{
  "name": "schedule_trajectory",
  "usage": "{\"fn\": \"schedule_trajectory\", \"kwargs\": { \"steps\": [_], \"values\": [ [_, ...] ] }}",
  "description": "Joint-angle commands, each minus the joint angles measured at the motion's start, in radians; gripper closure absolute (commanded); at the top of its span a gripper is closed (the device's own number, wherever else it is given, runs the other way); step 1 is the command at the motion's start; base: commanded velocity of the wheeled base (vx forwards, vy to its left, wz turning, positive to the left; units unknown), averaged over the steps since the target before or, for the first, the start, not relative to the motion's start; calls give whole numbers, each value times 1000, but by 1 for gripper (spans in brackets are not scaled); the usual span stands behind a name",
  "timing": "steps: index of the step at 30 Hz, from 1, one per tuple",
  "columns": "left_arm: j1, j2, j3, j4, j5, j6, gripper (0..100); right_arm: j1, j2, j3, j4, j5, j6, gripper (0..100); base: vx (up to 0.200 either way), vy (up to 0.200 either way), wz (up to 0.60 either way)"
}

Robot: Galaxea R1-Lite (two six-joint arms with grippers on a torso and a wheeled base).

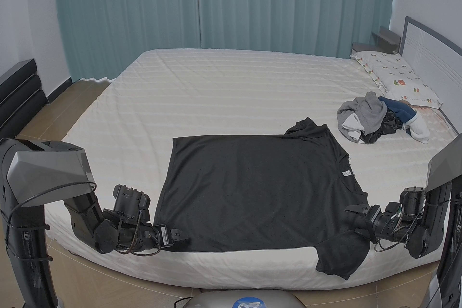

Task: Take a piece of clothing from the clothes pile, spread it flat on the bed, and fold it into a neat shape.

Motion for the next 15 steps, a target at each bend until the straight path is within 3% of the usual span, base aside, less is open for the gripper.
{"fn": "schedule_trajectory", "kwargs": {
  "steps": [1, 7, 8, 15],
  "values": [
    [-3, 11, -1, -5, 2, -1, 0, 0, 1, 0, -10, 0, 0, 0, 0, 0, 0],
    [-2, 18, 4, -47, 2, -14, 0, 0, 1, 0, -10, 0, 0, 0, 0, 0, 0],
    [-2, 18, 5, -48, 2, -16, 100, 0, 0, 0, -10, 0, 0, 0, 0, 0, 0],
    [-2, 8, 28, -52, 23, -62, 100, 0, 0, 0, -10, 0, 0, 0, 0, 0, 0]
  ]
}}
